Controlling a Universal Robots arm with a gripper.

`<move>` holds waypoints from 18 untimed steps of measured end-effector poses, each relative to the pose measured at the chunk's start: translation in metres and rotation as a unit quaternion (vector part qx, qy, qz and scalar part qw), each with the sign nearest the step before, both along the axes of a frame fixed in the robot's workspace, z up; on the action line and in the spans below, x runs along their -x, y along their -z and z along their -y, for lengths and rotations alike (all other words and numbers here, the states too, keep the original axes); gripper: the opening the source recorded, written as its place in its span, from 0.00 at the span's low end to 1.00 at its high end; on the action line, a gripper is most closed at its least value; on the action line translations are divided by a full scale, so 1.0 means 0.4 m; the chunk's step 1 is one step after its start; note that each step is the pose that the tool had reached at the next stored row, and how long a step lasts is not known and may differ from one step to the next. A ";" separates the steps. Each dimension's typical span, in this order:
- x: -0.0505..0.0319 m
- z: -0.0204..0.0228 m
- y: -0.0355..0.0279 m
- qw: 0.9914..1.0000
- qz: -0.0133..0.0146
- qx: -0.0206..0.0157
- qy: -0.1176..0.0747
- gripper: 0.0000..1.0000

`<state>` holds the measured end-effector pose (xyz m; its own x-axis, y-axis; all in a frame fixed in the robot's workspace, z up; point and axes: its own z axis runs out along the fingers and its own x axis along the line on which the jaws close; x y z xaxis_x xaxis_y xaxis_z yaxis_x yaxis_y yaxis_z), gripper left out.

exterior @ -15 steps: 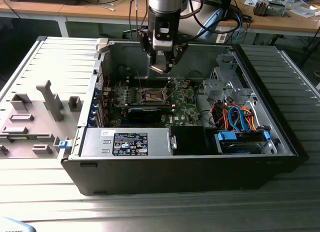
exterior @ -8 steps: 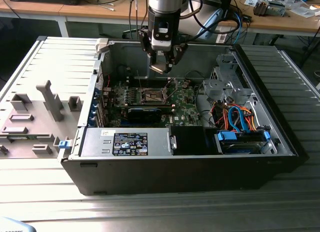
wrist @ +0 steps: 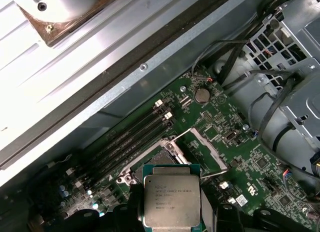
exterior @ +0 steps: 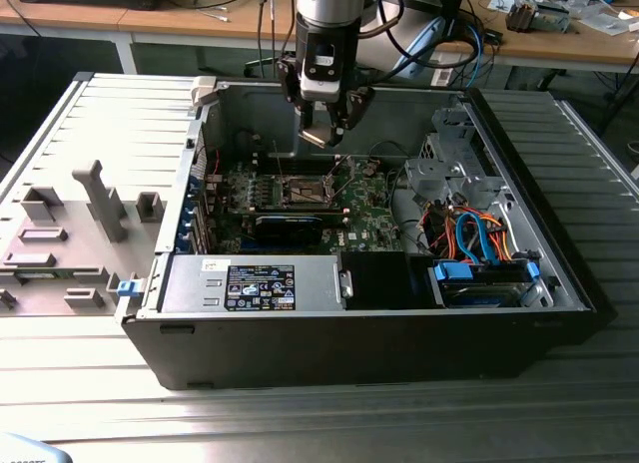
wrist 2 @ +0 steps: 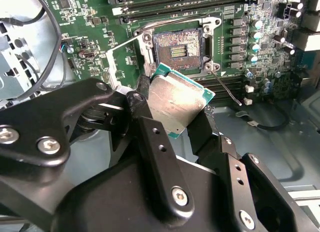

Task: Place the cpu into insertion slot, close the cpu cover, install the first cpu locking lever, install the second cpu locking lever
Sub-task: 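Place the cpu into insertion slot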

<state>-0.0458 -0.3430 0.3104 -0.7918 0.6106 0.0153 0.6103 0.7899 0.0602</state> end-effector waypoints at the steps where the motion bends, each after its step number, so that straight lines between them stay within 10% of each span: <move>1: 0.000 0.000 0.000 1.000 0.000 0.000 0.003 0.55; 18: 0.000 0.000 0.001 1.000 0.000 0.000 0.029 0.55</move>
<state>-0.0458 -0.3430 0.3102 -0.7547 0.6559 0.0153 0.6555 0.7528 0.0602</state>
